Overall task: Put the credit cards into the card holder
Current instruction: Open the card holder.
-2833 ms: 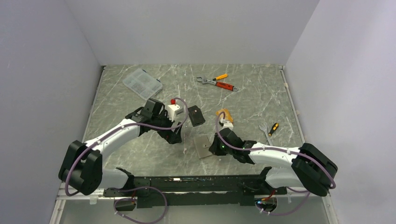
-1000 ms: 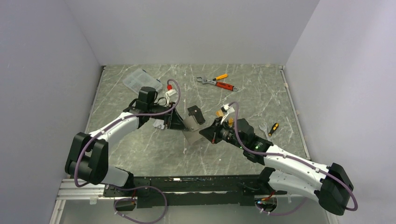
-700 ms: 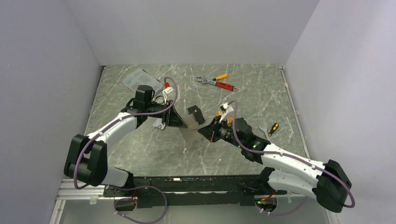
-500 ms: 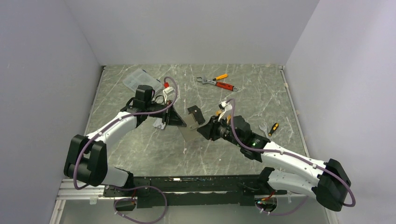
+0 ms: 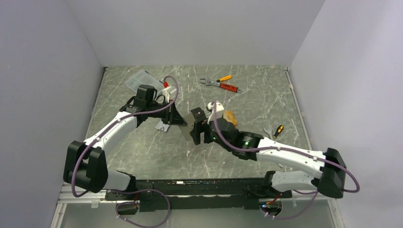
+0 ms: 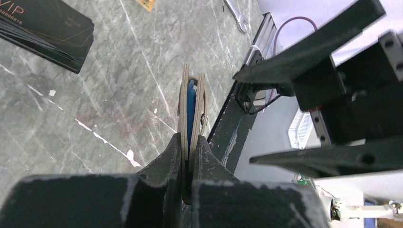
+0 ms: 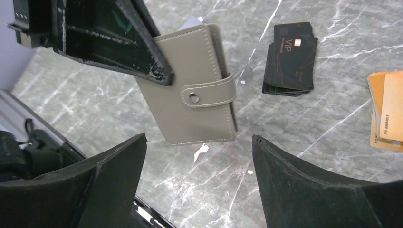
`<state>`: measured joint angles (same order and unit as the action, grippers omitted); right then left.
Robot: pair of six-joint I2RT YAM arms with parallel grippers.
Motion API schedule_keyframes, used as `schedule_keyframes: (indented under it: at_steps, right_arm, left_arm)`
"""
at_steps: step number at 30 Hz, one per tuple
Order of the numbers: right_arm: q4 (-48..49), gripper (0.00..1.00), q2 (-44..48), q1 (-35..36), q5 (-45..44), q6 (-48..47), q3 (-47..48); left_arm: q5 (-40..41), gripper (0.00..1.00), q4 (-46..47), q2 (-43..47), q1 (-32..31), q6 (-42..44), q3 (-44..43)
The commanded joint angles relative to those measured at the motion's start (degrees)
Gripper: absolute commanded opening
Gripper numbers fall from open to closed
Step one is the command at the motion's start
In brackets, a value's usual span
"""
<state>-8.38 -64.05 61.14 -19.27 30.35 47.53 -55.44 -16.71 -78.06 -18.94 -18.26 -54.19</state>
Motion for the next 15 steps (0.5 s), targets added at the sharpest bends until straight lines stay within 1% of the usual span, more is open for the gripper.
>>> schedule_keyframes:
  at_steps: [1,5,15]
  right_arm:
    - [-1.79,0.84,-5.23,3.96,-10.01,-1.71,5.64]
    - [-0.24,0.78,-8.53,5.08,-11.89,-1.85,7.38]
    - [3.55,0.64,-12.85,5.08,-14.13,-2.66,8.67]
  left_arm:
    - [1.63,0.00,0.46,1.97,0.13,-2.84,-0.77]
    - [-0.19,0.00,2.84,2.50,0.14,-4.59,0.69]
    - [-2.13,0.00,6.12,3.90,0.15,-7.11,3.05]
